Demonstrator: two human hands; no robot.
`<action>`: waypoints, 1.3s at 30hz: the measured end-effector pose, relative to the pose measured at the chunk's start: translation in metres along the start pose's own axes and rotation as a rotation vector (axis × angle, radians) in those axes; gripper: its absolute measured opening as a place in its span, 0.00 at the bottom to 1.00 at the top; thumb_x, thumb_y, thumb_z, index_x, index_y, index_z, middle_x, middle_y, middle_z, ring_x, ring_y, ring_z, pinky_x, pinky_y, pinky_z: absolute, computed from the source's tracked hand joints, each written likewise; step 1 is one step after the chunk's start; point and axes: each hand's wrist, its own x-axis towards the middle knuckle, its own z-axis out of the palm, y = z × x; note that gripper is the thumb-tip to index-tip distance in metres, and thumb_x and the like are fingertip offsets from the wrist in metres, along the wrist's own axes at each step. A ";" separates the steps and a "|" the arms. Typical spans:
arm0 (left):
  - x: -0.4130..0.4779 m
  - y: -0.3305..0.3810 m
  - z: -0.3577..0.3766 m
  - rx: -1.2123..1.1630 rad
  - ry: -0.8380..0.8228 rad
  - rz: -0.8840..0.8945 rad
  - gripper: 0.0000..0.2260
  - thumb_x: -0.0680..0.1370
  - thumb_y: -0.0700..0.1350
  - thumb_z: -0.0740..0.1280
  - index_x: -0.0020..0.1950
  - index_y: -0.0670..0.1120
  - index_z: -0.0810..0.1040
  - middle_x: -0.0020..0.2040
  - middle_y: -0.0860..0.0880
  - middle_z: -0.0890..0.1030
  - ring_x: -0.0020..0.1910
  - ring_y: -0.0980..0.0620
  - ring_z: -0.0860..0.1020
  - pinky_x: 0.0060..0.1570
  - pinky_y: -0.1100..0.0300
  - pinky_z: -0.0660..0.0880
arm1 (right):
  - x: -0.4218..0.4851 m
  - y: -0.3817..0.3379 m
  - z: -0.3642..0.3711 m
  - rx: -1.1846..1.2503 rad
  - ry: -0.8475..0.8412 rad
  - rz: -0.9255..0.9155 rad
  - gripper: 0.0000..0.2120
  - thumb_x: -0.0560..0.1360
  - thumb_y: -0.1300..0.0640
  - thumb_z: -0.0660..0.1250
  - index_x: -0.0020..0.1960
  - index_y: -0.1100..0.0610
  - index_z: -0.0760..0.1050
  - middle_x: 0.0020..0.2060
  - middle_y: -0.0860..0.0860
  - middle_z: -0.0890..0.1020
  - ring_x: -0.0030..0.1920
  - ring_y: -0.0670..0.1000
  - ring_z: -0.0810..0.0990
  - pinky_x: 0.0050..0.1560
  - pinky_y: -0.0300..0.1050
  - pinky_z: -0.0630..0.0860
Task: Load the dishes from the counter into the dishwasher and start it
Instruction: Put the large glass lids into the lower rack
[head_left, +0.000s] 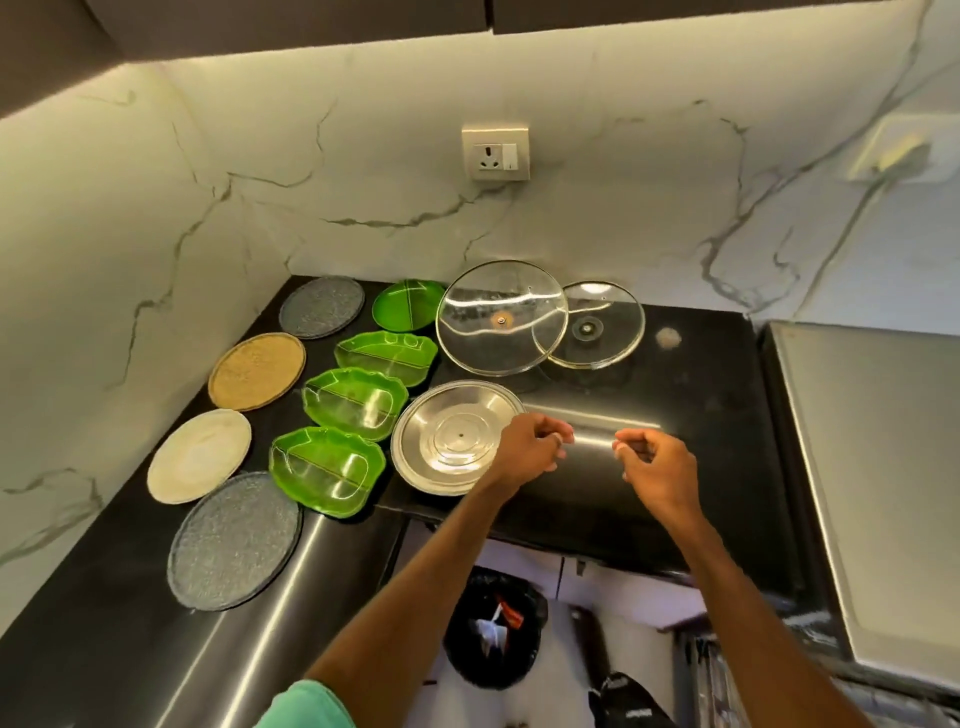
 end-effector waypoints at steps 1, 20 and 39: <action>0.010 0.003 0.003 -0.013 0.003 -0.012 0.09 0.80 0.37 0.63 0.52 0.44 0.82 0.50 0.48 0.86 0.42 0.55 0.83 0.42 0.60 0.81 | 0.015 0.001 0.002 0.027 -0.014 0.042 0.08 0.76 0.59 0.73 0.55 0.55 0.84 0.43 0.49 0.86 0.42 0.49 0.86 0.46 0.52 0.85; 0.130 0.030 0.067 -0.377 0.144 -0.399 0.12 0.77 0.41 0.70 0.59 0.38 0.80 0.45 0.47 0.82 0.41 0.54 0.81 0.41 0.62 0.81 | 0.273 0.014 0.044 0.565 -0.218 0.605 0.19 0.79 0.57 0.71 0.64 0.67 0.74 0.53 0.63 0.84 0.48 0.59 0.85 0.51 0.53 0.83; 0.140 0.019 0.101 -0.781 0.150 -0.614 0.10 0.82 0.39 0.64 0.63 0.40 0.74 0.57 0.39 0.84 0.54 0.42 0.84 0.44 0.56 0.83 | 0.128 0.018 -0.031 0.585 -0.275 0.690 0.11 0.78 0.61 0.70 0.57 0.66 0.79 0.49 0.63 0.86 0.49 0.60 0.87 0.48 0.52 0.85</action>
